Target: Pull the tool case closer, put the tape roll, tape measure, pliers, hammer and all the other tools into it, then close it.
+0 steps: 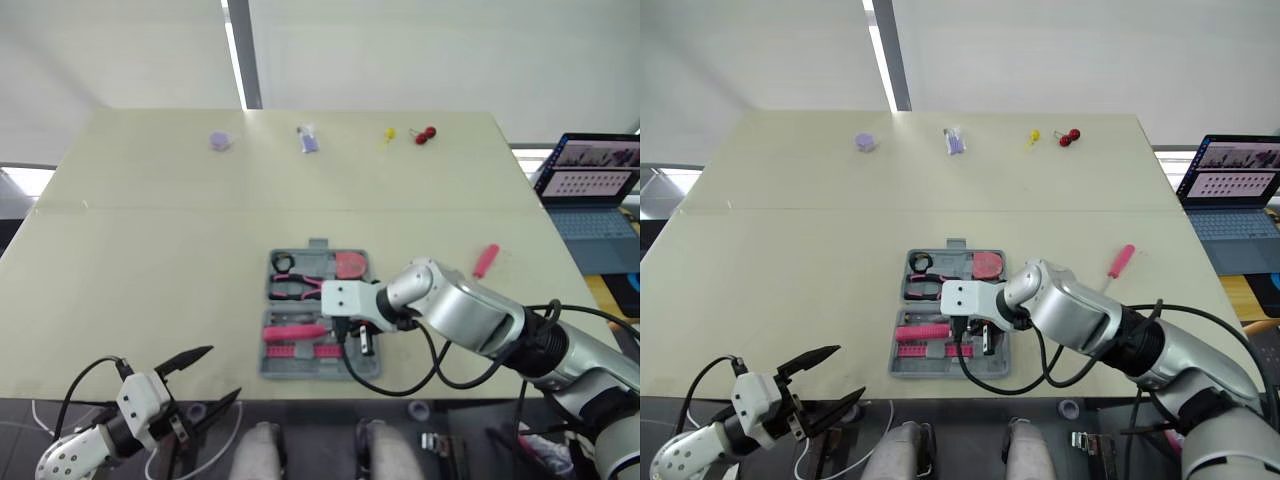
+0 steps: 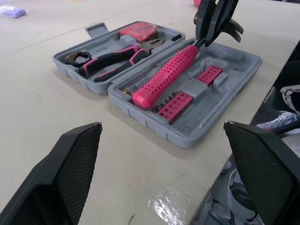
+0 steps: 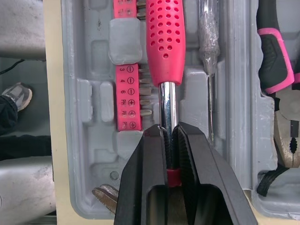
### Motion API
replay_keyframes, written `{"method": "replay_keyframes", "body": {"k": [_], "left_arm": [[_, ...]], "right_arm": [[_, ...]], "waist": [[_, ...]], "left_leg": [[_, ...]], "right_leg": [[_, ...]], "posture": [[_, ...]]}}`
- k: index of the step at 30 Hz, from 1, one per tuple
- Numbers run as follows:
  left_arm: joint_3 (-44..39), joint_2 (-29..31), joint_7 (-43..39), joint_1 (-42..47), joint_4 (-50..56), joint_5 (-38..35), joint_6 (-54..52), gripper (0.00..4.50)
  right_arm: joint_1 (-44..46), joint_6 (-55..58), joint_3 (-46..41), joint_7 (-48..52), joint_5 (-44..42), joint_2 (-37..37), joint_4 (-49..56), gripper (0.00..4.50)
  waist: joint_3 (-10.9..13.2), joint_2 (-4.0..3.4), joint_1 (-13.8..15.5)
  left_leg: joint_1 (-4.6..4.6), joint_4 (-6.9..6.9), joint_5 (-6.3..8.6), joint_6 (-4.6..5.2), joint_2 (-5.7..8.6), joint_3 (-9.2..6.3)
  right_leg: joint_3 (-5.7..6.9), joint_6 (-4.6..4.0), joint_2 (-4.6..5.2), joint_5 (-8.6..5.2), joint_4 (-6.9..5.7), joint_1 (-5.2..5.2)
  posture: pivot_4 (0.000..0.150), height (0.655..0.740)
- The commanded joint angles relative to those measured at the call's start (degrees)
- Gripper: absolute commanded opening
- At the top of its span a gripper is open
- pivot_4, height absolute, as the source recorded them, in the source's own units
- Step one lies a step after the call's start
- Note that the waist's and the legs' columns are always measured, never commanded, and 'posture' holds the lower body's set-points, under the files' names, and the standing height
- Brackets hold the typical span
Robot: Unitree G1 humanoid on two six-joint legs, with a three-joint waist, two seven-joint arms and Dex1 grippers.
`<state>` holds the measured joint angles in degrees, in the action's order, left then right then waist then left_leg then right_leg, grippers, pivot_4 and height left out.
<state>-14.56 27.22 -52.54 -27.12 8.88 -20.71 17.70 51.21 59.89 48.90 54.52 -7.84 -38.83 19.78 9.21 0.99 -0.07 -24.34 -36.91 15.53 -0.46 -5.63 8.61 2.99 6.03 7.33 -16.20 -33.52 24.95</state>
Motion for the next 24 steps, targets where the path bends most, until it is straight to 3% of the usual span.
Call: {"method": "replay_keyframes", "body": {"k": [1, 24], "left_arm": [[0.3, 0.2, 0.5, 0.0, 0.6, 0.1, 1.1, 4.50], [0.4, 0.0, 0.9, 0.3, 0.2, 0.5, 1.1, 4.50]], "right_arm": [[0.2, -1.2, -0.3, 1.0, 1.2, 0.2, 0.3, 0.03], [-0.7, -2.5, 1.4, 2.3, 5.1, 2.4, -2.5, 0.03]], "waist": [[0.0, 0.00, 0.0], [0.0, 0.00, 0.0]], "left_leg": [[0.00, 0.00, 0.00, 0.00, 0.00, 0.00], [0.00, -0.04, 0.00, 0.00, 0.04, 0.05]], "right_leg": [[0.00, 0.00, 0.00, 0.00, 0.00, 0.00], [0.01, 0.00, -0.05, 0.00, -0.04, -0.01]], "posture": [[0.150, 0.7400], [0.150, 0.7400]]}}
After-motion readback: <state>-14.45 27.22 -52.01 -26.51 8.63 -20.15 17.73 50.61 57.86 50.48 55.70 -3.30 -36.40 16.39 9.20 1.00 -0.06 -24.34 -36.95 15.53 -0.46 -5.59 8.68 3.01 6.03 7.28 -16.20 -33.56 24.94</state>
